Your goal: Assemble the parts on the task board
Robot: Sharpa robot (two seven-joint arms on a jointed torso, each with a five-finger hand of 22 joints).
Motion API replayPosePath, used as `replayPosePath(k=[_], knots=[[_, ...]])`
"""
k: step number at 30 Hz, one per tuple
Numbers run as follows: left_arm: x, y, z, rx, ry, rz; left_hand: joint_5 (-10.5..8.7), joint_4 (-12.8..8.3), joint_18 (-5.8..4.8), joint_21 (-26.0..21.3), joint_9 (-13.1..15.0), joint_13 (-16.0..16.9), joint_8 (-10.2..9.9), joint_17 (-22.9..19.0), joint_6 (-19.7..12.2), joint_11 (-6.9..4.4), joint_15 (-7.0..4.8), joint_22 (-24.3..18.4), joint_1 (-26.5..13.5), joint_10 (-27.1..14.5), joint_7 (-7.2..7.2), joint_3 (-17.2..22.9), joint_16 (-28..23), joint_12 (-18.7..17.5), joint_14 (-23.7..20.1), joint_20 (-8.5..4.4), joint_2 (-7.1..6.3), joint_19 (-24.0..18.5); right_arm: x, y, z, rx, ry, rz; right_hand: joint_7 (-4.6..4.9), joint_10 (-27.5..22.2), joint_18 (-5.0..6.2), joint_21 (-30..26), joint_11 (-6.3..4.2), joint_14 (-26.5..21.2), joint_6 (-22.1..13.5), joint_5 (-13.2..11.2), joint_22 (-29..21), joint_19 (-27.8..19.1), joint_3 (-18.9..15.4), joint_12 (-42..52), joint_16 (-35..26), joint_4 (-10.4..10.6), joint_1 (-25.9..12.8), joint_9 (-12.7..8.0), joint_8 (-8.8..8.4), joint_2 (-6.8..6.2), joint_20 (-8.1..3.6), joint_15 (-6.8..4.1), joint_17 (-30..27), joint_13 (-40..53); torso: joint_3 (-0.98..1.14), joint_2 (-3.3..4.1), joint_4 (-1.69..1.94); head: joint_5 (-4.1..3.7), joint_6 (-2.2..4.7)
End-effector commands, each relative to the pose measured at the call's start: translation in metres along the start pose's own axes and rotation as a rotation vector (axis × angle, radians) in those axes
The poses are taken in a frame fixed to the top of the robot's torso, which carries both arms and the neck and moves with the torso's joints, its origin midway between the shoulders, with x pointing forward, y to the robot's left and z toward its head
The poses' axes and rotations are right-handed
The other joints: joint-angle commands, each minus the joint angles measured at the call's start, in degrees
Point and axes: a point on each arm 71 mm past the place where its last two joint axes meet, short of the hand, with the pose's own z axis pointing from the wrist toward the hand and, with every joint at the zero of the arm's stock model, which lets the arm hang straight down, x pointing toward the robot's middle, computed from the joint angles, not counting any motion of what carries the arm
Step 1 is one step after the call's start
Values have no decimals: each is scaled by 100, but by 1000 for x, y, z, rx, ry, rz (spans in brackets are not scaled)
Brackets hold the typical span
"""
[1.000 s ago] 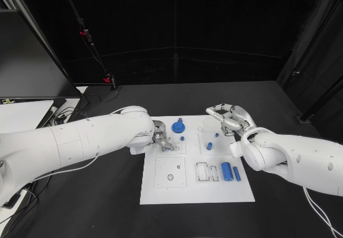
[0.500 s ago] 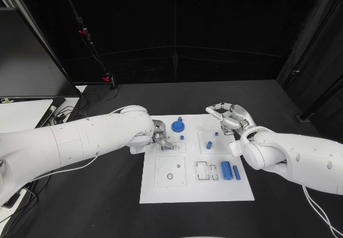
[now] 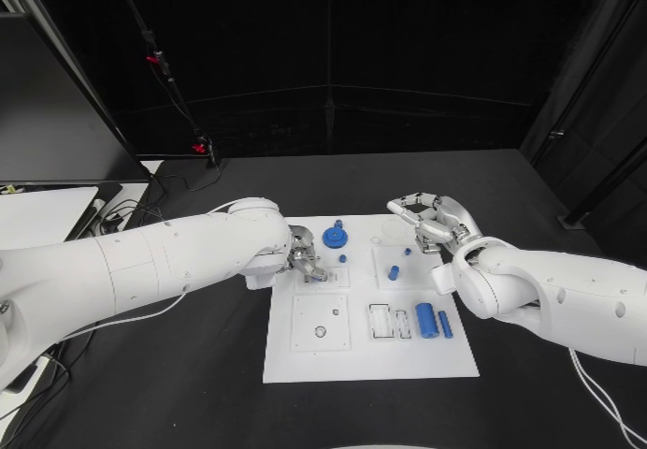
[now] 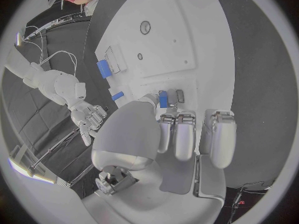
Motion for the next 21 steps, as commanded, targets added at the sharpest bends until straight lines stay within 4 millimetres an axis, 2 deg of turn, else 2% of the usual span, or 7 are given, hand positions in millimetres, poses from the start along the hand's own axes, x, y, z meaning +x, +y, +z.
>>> replayPosePath(k=[1, 14, 21], knots=[[1, 0, 1, 0, 13, 12, 15, -286, -37, 18, -6, 1502, 11, 1509, 176, 0, 0, 1509, -17, 598, -174, 330, 5, -3, 601, -13, 59, 598, 0, 2, 0, -9, -3, 0, 291, 586, 37, -33, 35, 606, 42, 23, 1399, 378, -3, 19, 14, 37, 13, -5, 6, 12, 31, 33, 1509, 1508, 1, 0, 3, -4, -4], [1, -1, 2, -4, 13, 12, -3, -285, -37, 18, -10, 1502, -6, 1509, 164, 8, 3, 1509, -41, 598, -166, 340, 5, -3, 601, -13, 61, 598, 0, 2, 0, -8, -3, 1, 292, 586, 37, -34, 36, 606, 45, 22, 1398, 377, -4, 19, 14, 41, 11, -10, 6, 13, 32, 34, 1509, 1508, -4, 3, -3, -8, -26], [1, -2, 3, -3, 17, 14, -5, -286, -37, 18, -11, 1502, -9, 1509, 161, 9, 3, 1509, -44, 598, -165, 342, 5, -3, 601, -12, 60, 598, 0, 2, 0, -8, -3, 1, 292, 586, 37, -34, 36, 606, 45, 22, 1398, 377, -4, 19, 14, 41, 11, -10, 6, 13, 32, 34, 1509, 1508, 2, 3, 2, -10, -45]])
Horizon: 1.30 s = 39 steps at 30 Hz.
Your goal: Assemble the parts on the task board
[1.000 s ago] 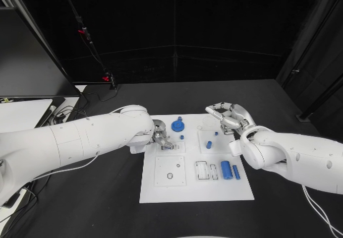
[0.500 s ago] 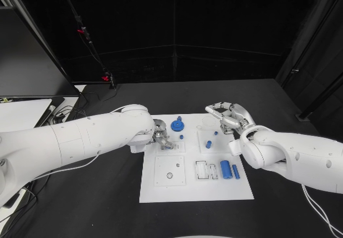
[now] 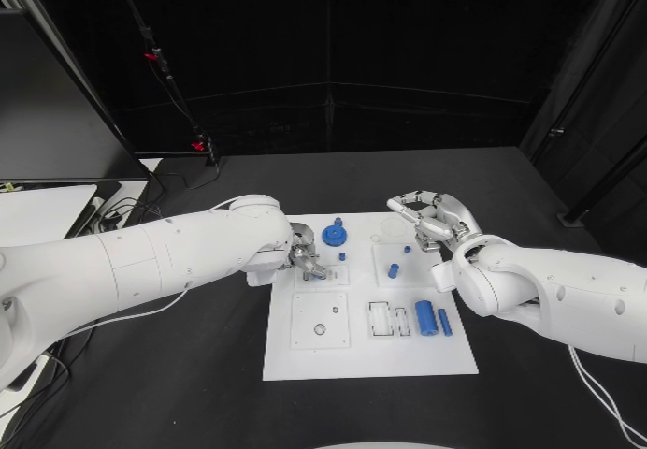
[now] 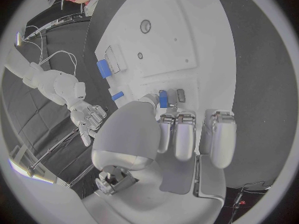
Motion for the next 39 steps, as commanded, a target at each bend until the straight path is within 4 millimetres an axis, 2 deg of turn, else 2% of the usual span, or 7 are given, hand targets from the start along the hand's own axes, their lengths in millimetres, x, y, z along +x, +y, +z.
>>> replayPosePath(k=[1, 14, 39], knots=[[2, 0, 1, -2, 14, 11, 14, -296, -37, 18, -4, 1501, 28, 1510, 157, 10, 4, 1509, -22, 598, -164, 322, 5, -3, 601, -12, 35, 598, 0, 2, 0, -9, -2, 1, 292, 586, 37, -34, 36, 606, 45, 22, 1398, 377, -4, 19, 14, 41, 11, -5, 6, 13, 32, 34, 1509, 1509, 3, 1, 3, -2, -8], [2, 0, 2, -5, 20, 14, 5, -296, -37, 18, -6, 1501, 20, 1510, 150, 12, 6, 1509, -32, 598, -160, 329, 5, -3, 601, -11, 36, 598, 0, 2, 0, -9, -2, 1, 292, 586, 37, -34, 36, 606, 45, 22, 1398, 377, -4, 19, 14, 41, 11, -5, 6, 13, 32, 34, 1509, 1509, 1, -3, 1, -9, -39], [4, -3, 3, 0, 32, 21, -53, -292, -37, 18, -20, 1501, -26, 1510, 126, 30, 21, 1509, -113, 598, -141, 362, 5, -3, 601, -3, 57, 598, 1, 2, 0, -8, -3, 1, 292, 586, 37, -34, 36, 606, 45, 22, 1398, 377, -4, 19, 14, 41, 11, -5, 6, 13, 32, 34, 1509, 1509, 2, -1, -1, -14, -56]])
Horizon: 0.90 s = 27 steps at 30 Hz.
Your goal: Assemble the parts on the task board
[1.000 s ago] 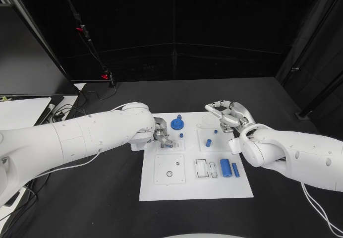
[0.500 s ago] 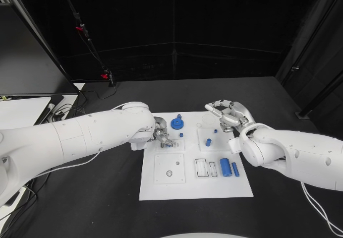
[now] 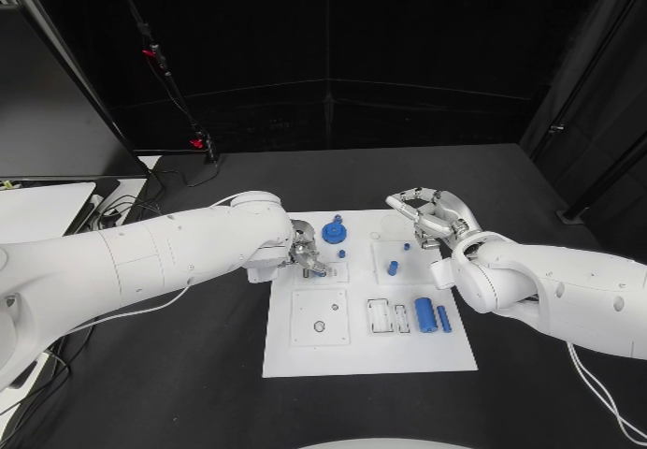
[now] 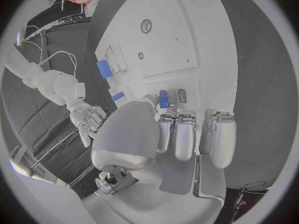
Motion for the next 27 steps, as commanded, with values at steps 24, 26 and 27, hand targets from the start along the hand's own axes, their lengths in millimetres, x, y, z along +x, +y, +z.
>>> replayPosePath(k=[24, 26, 27], knots=[[6, -3, 3, 4, 32, 19, -75, -231, -37, 18, -11, 1502, -37, 1510, 103, 43, 34, 1509, -72, 599, -127, 265, 5, -3, 601, 6, 72, 598, 1, 2, 0, -9, -3, 1, 294, 586, 36, -31, 38, 606, 55, 24, 1399, 380, -5, 19, 14, 48, 9, -16, 8, 17, 35, 36, 1510, 1509, -1, 2, 3, -1, 59], [6, -3, 3, 4, 32, 19, -77, -231, -37, 18, -11, 1502, -39, 1510, 102, 44, 35, 1509, -74, 599, -126, 265, 5, -3, 601, 6, 73, 598, 1, 2, 0, -9, -2, 1, 294, 586, 36, -31, 38, 606, 55, 24, 1399, 380, -5, 19, 14, 48, 9, -16, 8, 17, 35, 36, 1510, 1509, -2, 3, 1, -1, 55], [6, -3, 3, 4, 32, 19, -79, -231, -37, 18, -12, 1502, -40, 1510, 100, 44, 35, 1509, -76, 599, -126, 265, 5, -3, 601, 7, 73, 598, 1, 2, 0, -9, -2, 1, 294, 586, 36, -31, 38, 606, 55, 24, 1399, 380, -5, 19, 14, 48, 9, -16, 8, 17, 35, 36, 1510, 1509, -2, 3, -1, -1, 54]])
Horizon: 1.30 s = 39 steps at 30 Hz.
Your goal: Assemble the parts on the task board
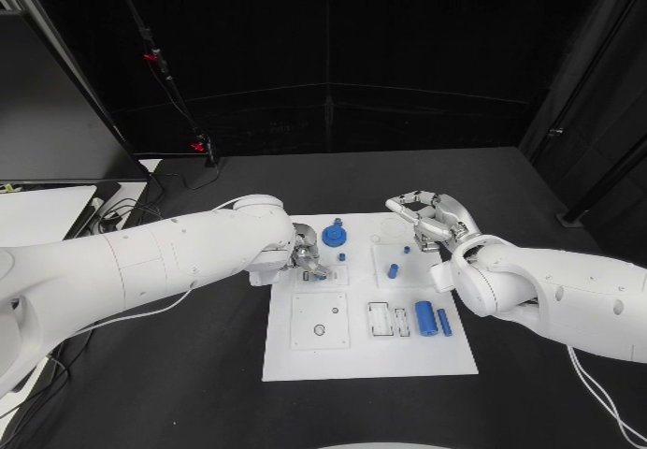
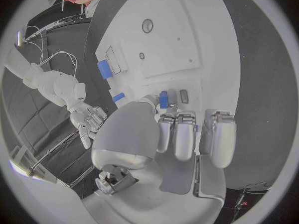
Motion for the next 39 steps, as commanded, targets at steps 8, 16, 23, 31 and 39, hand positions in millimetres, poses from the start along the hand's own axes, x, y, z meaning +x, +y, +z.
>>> replayPosePath(k=[8, 16, 23, 31, 39], knots=[[5, 0, 2, -10, 28, 14, -149, -206, -37, 18, -20, 1502, -77, 1510, -52, 77, 70, 1509, -153, 598, -88, 223, 5, -3, 601, 32, -2, 598, 0, 2, 0, -9, -2, 1, 294, 586, 36, -31, 38, 606, 55, 24, 1399, 380, 10, 19, 14, 32, 9, -7, 8, 17, 35, 36, 1510, 1509, 3, 0, 5, 3, -19], [5, 1, 2, -13, 31, 15, -1035, -211, -37, 18, -41, 1502, -75, 1510, -104, 101, 111, 1509, -488, 598, -71, 18, 5, -3, 601, 79, 23, 598, 1, 2, 0, -10, -1, 2, 296, 586, 34, -27, 40, 606, 59, 30, 1401, 384, 11, 19, 14, 38, 6, -13, 8, 24, 36, 37, 1510, 1509, -3, 0, -4, 8, -34], [6, 0, 2, -12, 33, 15, -1410, -212, -37, 18, -67, 1502, -78, 1510, -151, 115, 128, 1509, -668, 598, -55, -209, 5, -3, 601, 95, 10, 598, 1, 2, 1, -9, -1, 1, 296, 586, 34, -27, 40, 606, 59, 30, 1401, 384, 11, 19, 14, 38, 6, -13, 8, 24, 36, 37, 1510, 1509, -1, 0, -2, 12, -50], [7, 0, 2, -16, 37, 17, -1456, -211, -37, 18, -72, 1502, -79, 1510, -164, 117, 130, 1509, -689, 598, -53, -249, 5, -3, 601, 98, 11, 598, 1, 2, 1, -9, 0, 2, 296, 586, 34, -27, 40, 606, 59, 30, 1401, 384, 11, 19, 14, 38, 6, -13, 8, 24, 36, 37, 1510, 1509, 3, -4, 3, 16, -44], [6, 2, 2, -23, 32, 13, -1490, -207, -37, 18, -82, 1502, -78, 1510, -174, 122, 139, 1509, -767, 598, -44, -337, 5, -3, 601, 105, 24, 598, 1, 2, 0, -8, 1, 2, 296, 586, 34, -27, 40, 606, 59, 30, 1401, 384, 11, 19, 14, 38, 6, -13, 8, 24, 36, 37, 1510, 1509, -1, -1, -2, 18, -44]])
